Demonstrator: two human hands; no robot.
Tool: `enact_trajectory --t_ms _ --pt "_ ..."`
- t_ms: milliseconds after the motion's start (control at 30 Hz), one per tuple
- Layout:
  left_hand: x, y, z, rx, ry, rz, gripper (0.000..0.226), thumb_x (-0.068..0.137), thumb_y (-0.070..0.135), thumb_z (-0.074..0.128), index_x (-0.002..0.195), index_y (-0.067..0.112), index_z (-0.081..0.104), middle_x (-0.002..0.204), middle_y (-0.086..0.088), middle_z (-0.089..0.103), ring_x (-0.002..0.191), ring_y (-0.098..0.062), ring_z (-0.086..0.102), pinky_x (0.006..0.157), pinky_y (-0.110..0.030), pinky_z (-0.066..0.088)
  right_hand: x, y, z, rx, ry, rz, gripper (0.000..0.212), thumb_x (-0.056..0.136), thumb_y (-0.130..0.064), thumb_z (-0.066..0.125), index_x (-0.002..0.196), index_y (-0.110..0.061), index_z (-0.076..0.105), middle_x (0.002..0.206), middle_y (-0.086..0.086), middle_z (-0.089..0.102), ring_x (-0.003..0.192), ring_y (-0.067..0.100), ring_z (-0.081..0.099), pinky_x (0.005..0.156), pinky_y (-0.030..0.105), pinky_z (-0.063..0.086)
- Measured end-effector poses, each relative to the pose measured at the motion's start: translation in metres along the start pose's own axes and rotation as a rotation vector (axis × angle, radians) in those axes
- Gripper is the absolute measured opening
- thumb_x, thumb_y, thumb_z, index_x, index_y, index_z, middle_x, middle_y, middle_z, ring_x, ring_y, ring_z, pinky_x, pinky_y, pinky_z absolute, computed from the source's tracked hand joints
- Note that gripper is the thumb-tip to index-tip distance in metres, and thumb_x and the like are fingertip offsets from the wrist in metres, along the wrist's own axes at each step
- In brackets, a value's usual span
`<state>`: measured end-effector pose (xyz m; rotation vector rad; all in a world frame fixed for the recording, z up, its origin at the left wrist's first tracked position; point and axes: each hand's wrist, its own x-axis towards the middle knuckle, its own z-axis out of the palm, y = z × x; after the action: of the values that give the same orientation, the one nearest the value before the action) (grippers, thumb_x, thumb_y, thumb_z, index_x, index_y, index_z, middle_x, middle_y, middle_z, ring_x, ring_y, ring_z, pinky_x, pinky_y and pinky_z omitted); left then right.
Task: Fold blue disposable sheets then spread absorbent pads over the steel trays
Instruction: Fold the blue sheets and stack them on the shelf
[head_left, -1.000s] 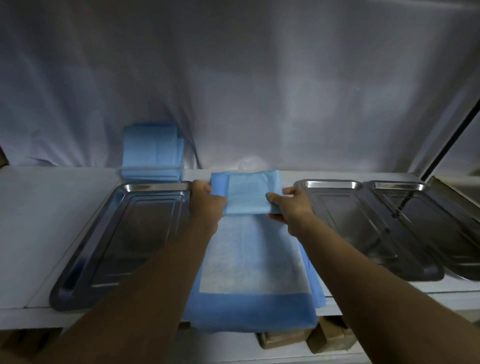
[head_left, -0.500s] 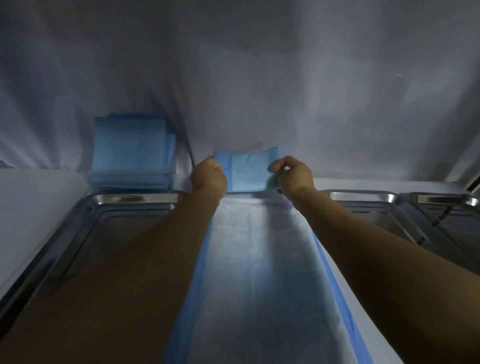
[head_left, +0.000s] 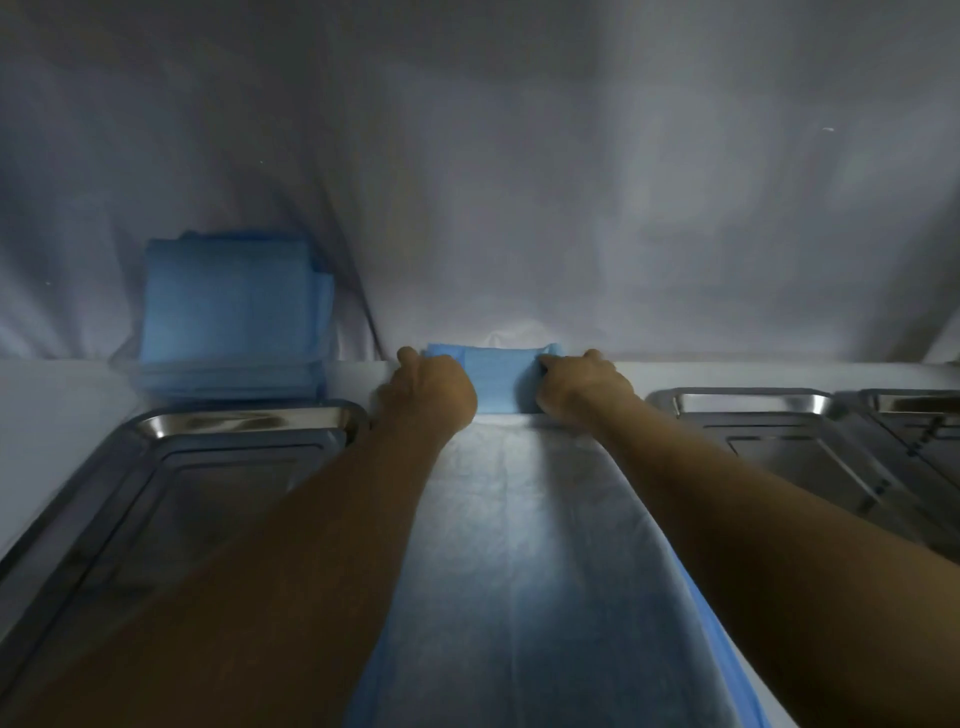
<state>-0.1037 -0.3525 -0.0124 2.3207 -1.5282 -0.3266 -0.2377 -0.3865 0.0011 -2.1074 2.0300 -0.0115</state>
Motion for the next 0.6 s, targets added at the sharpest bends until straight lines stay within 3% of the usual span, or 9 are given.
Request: enact_trajectory --t_ms 133,200,300,433,600 --pt "0.000 -0.008 0.005 0.168 0.023 -0.011 0.045 0.090 0.028 0.043 0.133 0.016 0.049 0.135 -0.009 0.033 0.125 -0.029 0.039 0.106 -0.040 0.029 -0.001 0.005 0.006 -0.222 0.157 -0.078 0.045 0.091 -0.031 0.032 0.134 -0.022 0.045 0.122 0.012 0.039 0.114 0.029 0.039 0.094 0.039 0.033" --pt "-0.001 -0.010 0.003 0.201 0.017 0.015 0.047 0.090 0.028 0.042 0.135 0.016 0.048 0.135 -0.009 0.033 0.124 -0.029 0.038 0.106 -0.039 0.028 -0.003 0.006 0.005 -0.253 0.126 -0.087 0.046 0.091 -0.033 0.032 0.134 -0.021 0.043 0.122 0.013 0.040 0.113 0.029 0.039 0.093 0.039 0.033" --pt "-0.007 -0.011 0.000 0.190 0.024 0.050 0.046 0.091 0.025 0.043 0.136 0.017 0.046 0.134 -0.011 0.034 0.125 -0.030 0.037 0.106 -0.040 0.030 -0.008 0.007 0.001 -0.200 0.074 -0.091 0.049 0.093 -0.036 0.033 0.140 -0.026 0.035 0.126 0.014 0.037 0.118 0.032 0.037 0.098 0.040 0.032" --pt "-0.024 -0.010 -0.008 0.176 0.111 0.201 0.042 0.092 0.015 0.043 0.134 0.018 0.048 0.127 -0.014 0.041 0.121 -0.034 0.038 0.099 -0.041 0.035 -0.024 0.021 -0.006 -0.100 0.191 -0.098 0.053 0.095 -0.028 0.039 0.146 -0.035 0.027 0.132 0.014 0.035 0.123 0.032 0.036 0.101 0.038 0.034" --pt "-0.059 -0.006 -0.026 0.075 0.149 0.271 0.032 0.088 0.010 0.047 0.116 0.013 0.061 0.123 -0.013 0.045 0.120 -0.032 0.039 0.099 -0.041 0.036 -0.061 0.037 -0.017 0.059 0.219 -0.115 0.042 0.095 -0.029 0.044 0.137 -0.034 0.047 0.132 0.010 0.039 0.126 0.028 0.037 0.101 0.038 0.037"
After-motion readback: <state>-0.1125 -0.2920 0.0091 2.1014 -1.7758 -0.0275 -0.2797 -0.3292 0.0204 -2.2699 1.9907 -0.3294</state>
